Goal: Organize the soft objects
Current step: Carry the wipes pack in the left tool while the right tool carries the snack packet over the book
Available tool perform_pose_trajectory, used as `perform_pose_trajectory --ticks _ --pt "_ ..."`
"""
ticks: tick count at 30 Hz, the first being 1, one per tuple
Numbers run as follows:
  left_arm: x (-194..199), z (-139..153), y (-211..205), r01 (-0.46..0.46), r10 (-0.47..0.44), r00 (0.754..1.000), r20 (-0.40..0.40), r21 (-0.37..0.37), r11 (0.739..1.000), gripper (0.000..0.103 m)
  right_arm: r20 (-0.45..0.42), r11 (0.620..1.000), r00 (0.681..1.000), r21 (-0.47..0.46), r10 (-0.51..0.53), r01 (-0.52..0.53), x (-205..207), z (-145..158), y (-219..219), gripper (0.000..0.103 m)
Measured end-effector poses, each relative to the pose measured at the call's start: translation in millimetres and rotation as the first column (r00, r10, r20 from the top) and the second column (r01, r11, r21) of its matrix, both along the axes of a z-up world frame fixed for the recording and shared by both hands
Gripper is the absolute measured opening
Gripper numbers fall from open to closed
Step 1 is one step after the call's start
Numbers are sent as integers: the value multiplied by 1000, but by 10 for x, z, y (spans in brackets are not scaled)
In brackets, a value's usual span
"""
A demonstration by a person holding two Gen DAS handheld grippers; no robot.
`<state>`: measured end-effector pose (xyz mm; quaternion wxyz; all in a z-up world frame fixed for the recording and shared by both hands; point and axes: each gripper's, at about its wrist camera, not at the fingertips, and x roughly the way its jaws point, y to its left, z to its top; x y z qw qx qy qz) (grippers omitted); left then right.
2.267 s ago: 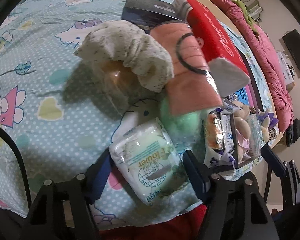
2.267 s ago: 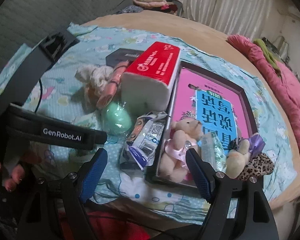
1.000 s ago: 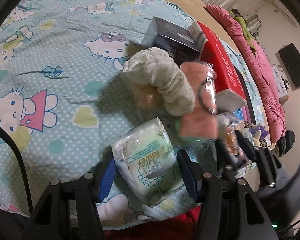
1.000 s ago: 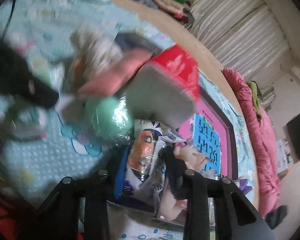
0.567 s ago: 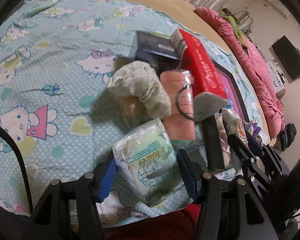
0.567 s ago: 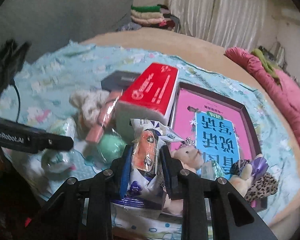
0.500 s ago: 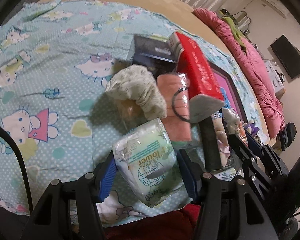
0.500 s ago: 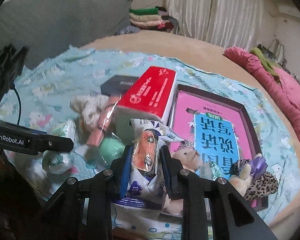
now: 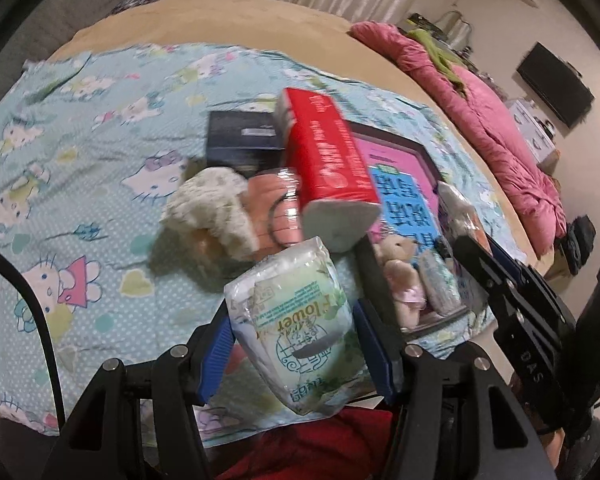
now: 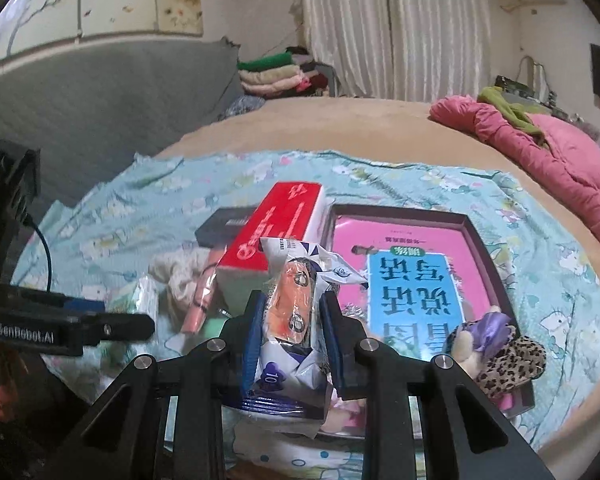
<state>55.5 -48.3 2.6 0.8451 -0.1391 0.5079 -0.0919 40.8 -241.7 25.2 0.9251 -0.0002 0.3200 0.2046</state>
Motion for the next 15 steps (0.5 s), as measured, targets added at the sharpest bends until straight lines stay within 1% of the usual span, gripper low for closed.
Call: perform_pose_trajectory --ticks 5,15 --pt "17 134 -230 45 -46 999 25 15 999 58 17 998 999 50 -40 39 -3 74 -206 29" --pt "102 358 -563 95 -97 993 67 40 995 58 32 983 990 123 -139 134 41 158 -633 29"
